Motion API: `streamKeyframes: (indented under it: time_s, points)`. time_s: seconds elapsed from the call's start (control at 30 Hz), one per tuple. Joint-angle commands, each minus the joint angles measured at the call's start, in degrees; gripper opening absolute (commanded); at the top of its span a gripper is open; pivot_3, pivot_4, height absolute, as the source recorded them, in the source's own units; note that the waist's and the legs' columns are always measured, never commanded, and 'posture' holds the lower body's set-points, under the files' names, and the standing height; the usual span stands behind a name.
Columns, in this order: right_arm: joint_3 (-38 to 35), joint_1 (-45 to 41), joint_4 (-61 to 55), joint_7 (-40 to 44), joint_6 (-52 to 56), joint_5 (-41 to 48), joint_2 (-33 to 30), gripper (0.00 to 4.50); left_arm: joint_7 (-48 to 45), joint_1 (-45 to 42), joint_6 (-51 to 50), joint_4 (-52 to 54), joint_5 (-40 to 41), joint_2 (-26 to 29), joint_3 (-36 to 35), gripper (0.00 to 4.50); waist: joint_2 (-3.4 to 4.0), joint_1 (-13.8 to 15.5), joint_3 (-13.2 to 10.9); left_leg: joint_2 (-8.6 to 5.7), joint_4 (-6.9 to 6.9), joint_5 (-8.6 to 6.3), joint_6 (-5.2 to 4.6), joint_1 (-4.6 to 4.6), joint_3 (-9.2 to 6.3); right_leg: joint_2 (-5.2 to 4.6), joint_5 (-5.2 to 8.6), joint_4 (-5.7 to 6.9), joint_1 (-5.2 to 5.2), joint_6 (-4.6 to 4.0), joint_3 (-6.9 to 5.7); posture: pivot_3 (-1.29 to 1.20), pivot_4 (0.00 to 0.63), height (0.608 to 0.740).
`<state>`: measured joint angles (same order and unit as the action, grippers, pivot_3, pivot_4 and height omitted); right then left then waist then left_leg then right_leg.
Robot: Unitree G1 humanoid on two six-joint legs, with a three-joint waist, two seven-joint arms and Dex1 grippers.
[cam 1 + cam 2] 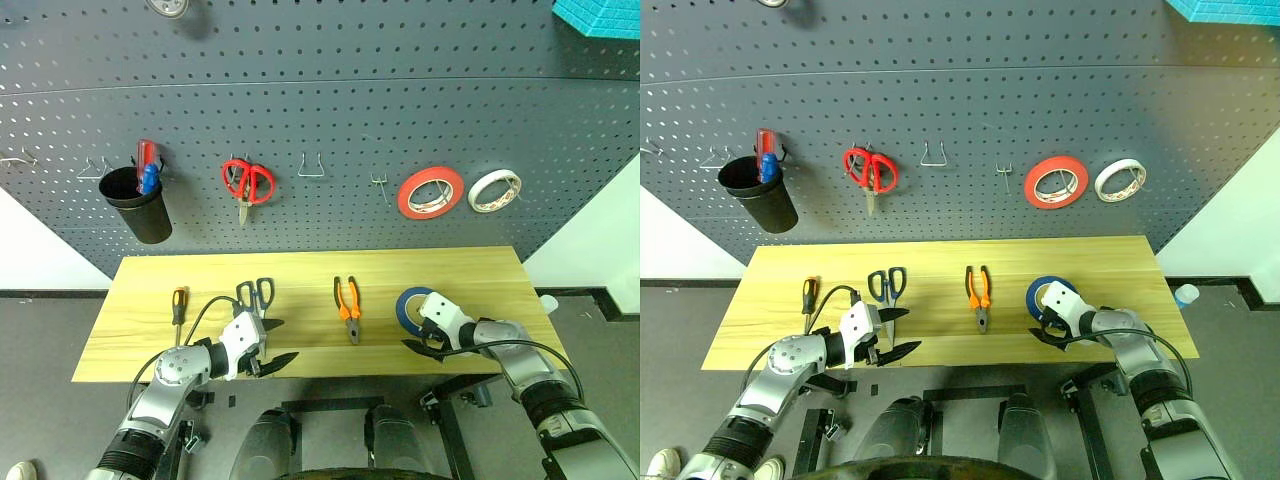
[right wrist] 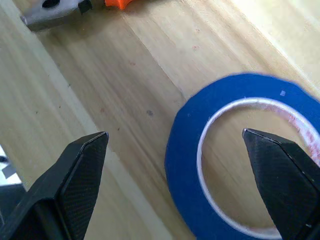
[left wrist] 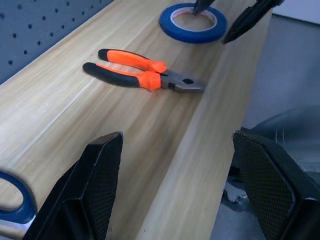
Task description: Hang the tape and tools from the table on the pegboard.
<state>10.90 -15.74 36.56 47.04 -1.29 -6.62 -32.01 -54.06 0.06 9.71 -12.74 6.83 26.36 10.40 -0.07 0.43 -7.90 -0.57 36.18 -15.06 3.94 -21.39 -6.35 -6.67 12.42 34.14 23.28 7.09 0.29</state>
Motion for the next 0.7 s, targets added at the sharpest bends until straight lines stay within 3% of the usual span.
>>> streamKeyframes:
  time_s: [0.03,0.3,0.33,0.43,0.7]
  points:
    - [1.0,-3.1,2.4,-0.6,3.9,-1.6,0.7,4.5,-1.1,0.9,-1.9,4.3,1.2,0.8,0.3,3.64,0.01,-0.3,0.0,0.0,0.01,0.0,0.0,0.0,0.0,0.0,0.01,0.01,0.0,0.01,0.01,0.03,0.112,0.733]
    - [3.9,-6.6,7.7,-1.1,6.5,-5.0,0.8,4.5,-0.5,3.1,-3.7,6.9,1.0,1.2,-0.5,3.64,-0.01,-1.1,0.0,0.0,0.05,0.0,-0.01,0.04,-0.01,0.0,0.05,0.06,-0.04,0.07,0.02,0.03,0.113,0.733]
    - [4.3,-6.9,8.3,-1.2,6.4,-5.4,0.7,4.32,-0.3,3.2,-3.8,7.1,1.0,1.2,-0.5,3.67,0.0,-1.1,0.0,0.0,0.05,0.0,-0.01,0.06,-0.01,0.0,0.05,0.06,-0.06,0.07,0.02,0.03,0.113,0.733]
    - [4.5,-7.6,9.3,-1.5,6.4,-5.8,0.7,3.6,0.0,3.7,-4.1,7.7,1.1,1.3,-0.8,3.68,-0.01,-1.1,0.0,0.0,0.04,0.0,-0.01,0.09,-0.01,0.0,0.05,0.07,-0.08,0.07,0.03,0.05,0.115,0.733]
    - [5.2,-7.1,8.3,-0.7,5.3,-6.2,0.0,0.81,0.2,4.2,-4.3,8.1,1.3,1.5,-1.3,3.68,-0.02,-1.1,0.0,0.0,0.07,0.01,-0.01,0.1,-0.02,0.01,0.06,0.08,-0.1,0.09,0.03,0.04,0.111,0.733]
